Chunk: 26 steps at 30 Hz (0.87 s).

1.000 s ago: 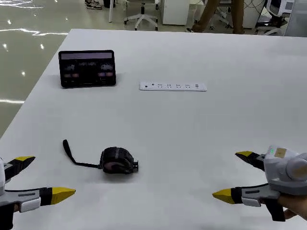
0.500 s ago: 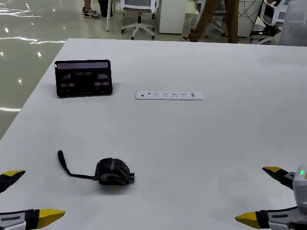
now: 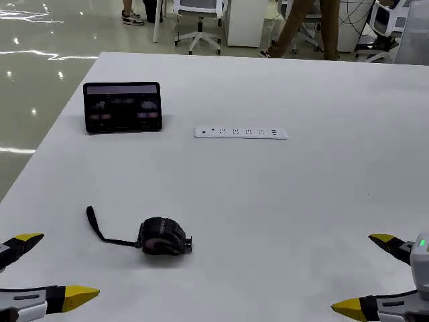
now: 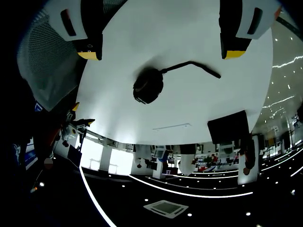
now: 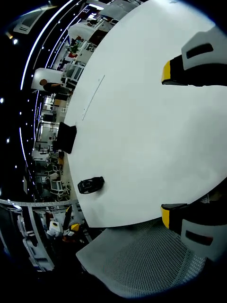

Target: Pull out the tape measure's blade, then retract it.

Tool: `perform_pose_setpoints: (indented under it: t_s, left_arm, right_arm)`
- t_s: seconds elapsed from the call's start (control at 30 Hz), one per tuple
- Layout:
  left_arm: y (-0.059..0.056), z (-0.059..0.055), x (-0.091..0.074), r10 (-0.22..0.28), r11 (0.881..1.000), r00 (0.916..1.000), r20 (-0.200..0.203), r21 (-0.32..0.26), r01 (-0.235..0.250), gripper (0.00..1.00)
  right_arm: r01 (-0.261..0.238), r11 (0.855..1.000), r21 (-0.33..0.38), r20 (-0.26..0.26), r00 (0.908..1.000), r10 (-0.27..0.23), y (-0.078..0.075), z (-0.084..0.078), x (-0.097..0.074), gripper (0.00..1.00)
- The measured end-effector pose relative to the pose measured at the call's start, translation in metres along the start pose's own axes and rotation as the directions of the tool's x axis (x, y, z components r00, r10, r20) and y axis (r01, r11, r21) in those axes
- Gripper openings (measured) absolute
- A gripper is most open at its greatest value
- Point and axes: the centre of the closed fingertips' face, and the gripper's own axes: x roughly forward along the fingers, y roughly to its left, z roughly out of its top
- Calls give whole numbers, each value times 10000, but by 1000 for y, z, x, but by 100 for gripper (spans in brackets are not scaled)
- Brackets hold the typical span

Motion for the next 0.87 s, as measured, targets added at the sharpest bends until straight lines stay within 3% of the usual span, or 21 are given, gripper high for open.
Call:
perform_pose_setpoints:
  t_s: [0.2,0.43,0.87]
  left_arm:
    - [2,-1,4,-32,10000,10000,-71,-44,32,100]
    - [2,6,7,-119,9999,9999,-21,-85,119,100]
    - [6,2,5,1,9999,10000,-60,-115,-1,100]
  right_arm:
    - [-40,9999,96,85,10000,39,2,2,1,100]
    - [-36,9997,224,80,10000,34,3,0,1,100]
    - [-106,9995,287,165,9998,102,0,3,5,100]
